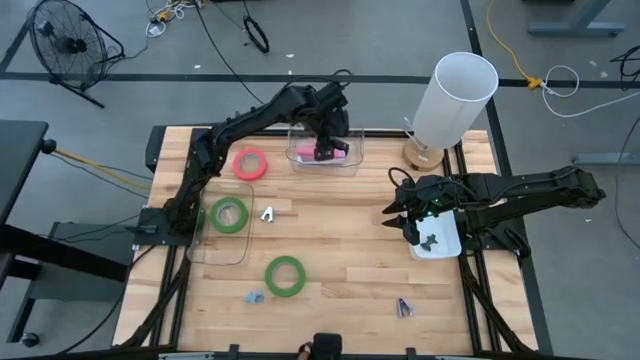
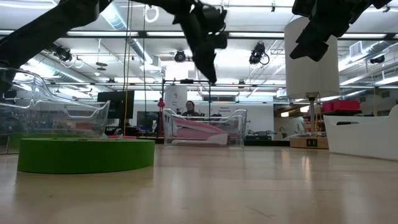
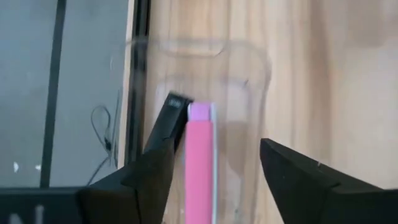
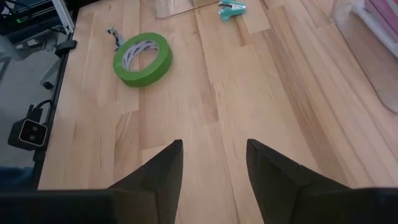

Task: Pick and place Stapler, Stapler remover, tape
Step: Put the purple staple remover into the white bin

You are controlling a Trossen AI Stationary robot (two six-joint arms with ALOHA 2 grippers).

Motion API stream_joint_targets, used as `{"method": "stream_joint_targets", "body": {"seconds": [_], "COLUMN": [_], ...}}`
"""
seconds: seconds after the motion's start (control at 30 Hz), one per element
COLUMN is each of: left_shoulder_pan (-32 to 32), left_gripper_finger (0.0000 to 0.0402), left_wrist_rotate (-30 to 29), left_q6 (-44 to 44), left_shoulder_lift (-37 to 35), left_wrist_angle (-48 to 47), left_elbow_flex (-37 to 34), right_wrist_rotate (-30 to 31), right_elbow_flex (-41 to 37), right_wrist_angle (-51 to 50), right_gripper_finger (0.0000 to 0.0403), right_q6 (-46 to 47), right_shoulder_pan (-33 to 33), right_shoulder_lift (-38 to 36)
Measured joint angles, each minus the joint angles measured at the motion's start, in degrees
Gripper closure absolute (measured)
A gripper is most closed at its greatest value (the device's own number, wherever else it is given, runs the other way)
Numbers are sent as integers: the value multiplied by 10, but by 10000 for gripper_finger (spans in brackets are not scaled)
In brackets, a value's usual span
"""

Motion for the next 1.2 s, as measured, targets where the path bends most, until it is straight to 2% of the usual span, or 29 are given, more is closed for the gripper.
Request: {"method": "stream_joint_targets", "body": {"seconds": [0.07, 0.2, 0.4, 0.53, 0.73, 1.0, 1.2], "left_shoulder_pan": [-10, -23, -32, -44, -71, -127, -160], "left_gripper_finger": [174, 202, 236, 263, 323, 392, 396], "left_wrist_rotate": [0, 10, 59, 60, 60, 60, 43], "left_q6": [-12, -44, -97, -108, -133, -143, -151], "left_shoulder_lift": [-3, -29, -39, -49, -67, -97, -107], "left_wrist_angle": [-8, -6, -26, -35, -44, -51, -29], "left_elbow_flex": [14, -2, -4, -4, -4, -3, -10], "right_wrist_rotate": [0, 0, 0, 0, -2, -2, -2], "right_elbow_flex": [0, 0, 0, 0, 0, 0, 0], "right_wrist_angle": [0, 0, 1, 1, 1, -6, -8], "right_gripper_finger": [227, 227, 227, 227, 227, 227, 227], "right_q6": [0, 0, 0, 0, 0, -5, -5], "right_shoulder_pan": [0, 0, 0, 0, 0, 0, 0], "right_shoulder_lift": [0, 0, 0, 0, 0, 0, 0]}}
